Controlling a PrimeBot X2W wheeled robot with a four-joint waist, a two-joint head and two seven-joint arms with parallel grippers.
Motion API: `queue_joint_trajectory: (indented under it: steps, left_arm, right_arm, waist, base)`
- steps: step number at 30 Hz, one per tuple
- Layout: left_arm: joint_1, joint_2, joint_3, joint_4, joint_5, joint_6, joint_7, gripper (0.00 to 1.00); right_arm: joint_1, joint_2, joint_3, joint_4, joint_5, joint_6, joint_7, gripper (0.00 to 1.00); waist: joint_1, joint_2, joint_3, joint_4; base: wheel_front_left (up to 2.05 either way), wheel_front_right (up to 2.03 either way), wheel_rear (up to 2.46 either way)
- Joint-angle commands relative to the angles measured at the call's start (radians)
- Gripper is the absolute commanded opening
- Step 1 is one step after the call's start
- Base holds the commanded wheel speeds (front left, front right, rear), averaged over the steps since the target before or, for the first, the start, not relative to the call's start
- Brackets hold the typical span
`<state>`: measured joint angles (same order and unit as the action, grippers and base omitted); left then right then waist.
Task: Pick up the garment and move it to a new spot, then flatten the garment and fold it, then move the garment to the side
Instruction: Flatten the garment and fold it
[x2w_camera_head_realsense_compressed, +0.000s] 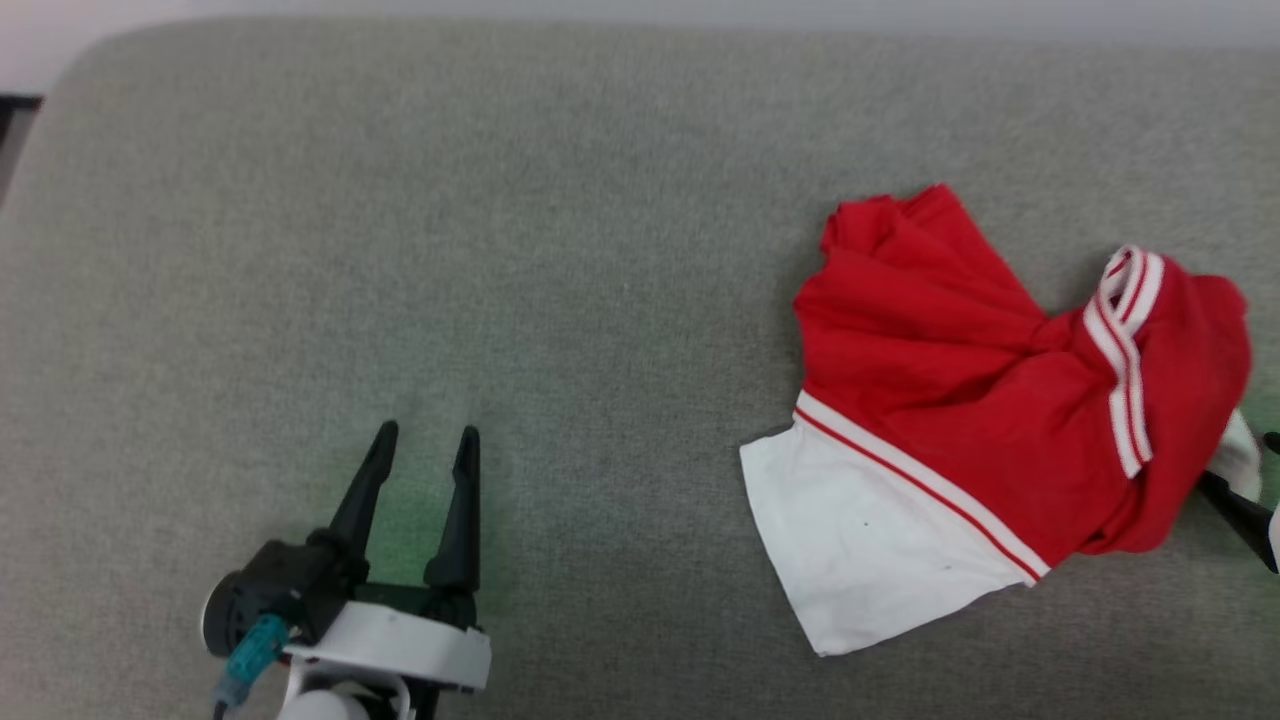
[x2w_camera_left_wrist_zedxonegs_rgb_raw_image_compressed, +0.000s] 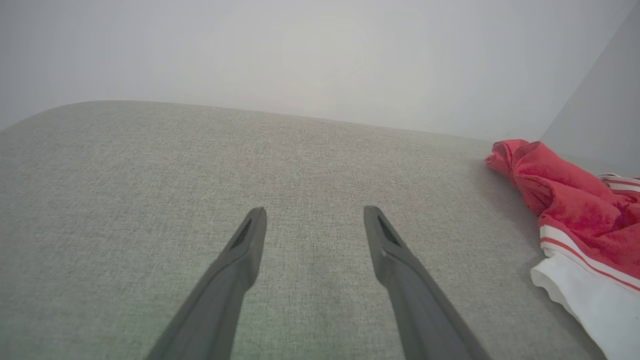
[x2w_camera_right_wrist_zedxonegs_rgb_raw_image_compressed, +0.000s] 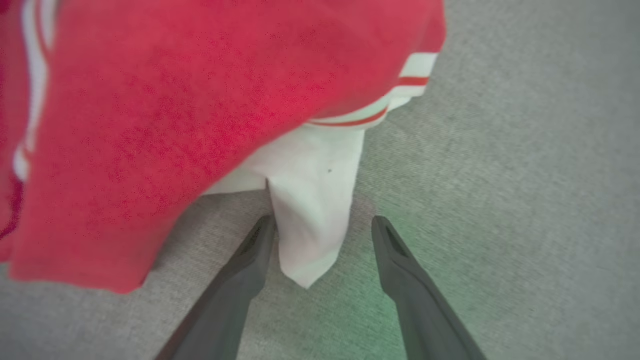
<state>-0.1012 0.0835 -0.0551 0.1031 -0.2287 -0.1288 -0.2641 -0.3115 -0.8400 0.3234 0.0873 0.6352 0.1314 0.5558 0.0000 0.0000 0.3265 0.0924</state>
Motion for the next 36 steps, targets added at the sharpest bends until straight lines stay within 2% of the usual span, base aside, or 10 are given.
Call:
queue_joint_trajectory:
  steps: [1,2,3,4,5,7,12,18,26,36]
  left_arm:
    - [-0.025,-0.003,-0.006,0.002,-0.005,-0.002,0.0,1.0]
    - [-0.032,-0.004,-0.01,0.006,-0.007,-0.002,0.0,1.0]
    - [-0.036,-0.004,-0.011,0.008,-0.009,-0.002,0.0,1.0]
    - [-0.04,-0.005,-0.01,0.01,-0.011,-0.002,0.0,1.0]
    - [-0.043,-0.005,-0.008,0.012,-0.012,-0.002,0.0,1.0]
    - [-0.043,-0.006,-0.003,0.014,-0.014,-0.002,0.0,1.0]
    - [-0.046,-0.008,-0.002,0.017,-0.016,-0.002,0.0,1.0]
    - [-0.057,0.005,-0.011,0.019,-0.018,-0.002,0.0,1.0]
    - [-0.062,0.026,-0.024,0.019,-0.029,-0.002,0.0,1.0]
    - [-0.074,0.055,-0.043,0.043,-0.041,-0.002,0.0,1.0]
  right_arm:
    - [-0.029,-0.013,0.031,0.007,0.007,-0.001,0.006,1.0]
    - [-0.038,-0.021,0.042,0.016,0.006,-0.001,0.011,0.76]
    - [-0.042,-0.022,0.059,0.024,0.007,-0.002,0.016,0.4]
    - [-0.045,-0.022,0.073,0.028,0.013,-0.002,0.017,0.23]
    - [-0.051,-0.021,0.075,0.036,0.015,-0.002,0.011,0.0]
    - [-0.053,-0.033,0.083,0.05,0.015,-0.002,0.006,0.0]
    - [-0.049,-0.066,0.022,0.085,-0.006,-0.004,-0.033,0.0]
    - [0.003,-0.11,-0.101,0.092,-0.017,-0.002,-0.068,0.0]
    - [0.124,-0.128,-0.252,0.124,-0.047,-0.002,-0.056,0.0]
    - [0.172,-0.021,-0.369,0.142,-0.137,-0.002,-0.073,0.0]
  waist:
    - [0.0,0.0,0.071,0.03]
    - [0.0,0.0,0.076,0.033]
    - [0.0,0.0,0.079,0.035]
    - [0.0,0.0,0.082,0.035]
    - [0.0,0.0,0.083,0.034]
    - [0.0,0.0,0.084,0.03]
    - [0.0,0.0,0.083,0.01]
    - [0.0,0.0,0.088,-0.014]
    - [0.0,0.0,0.1,-0.03]
    - [0.0,0.0,0.087,-0.031]
  base:
    - [0.0,0.0,0.0]
    - [0.0,0.0,0.0]
    - [0.0,0.0,0.0]
    - [0.0,0.0,0.0]
    - [0.0,0.0,0.0]
    - [0.0,0.0,0.0]
    - [0.0,0.0,0.0]
    - [0.0,0.0,0.0]
    - [0.0,0.0,0.0]
    - [0.0,0.0,0.0]
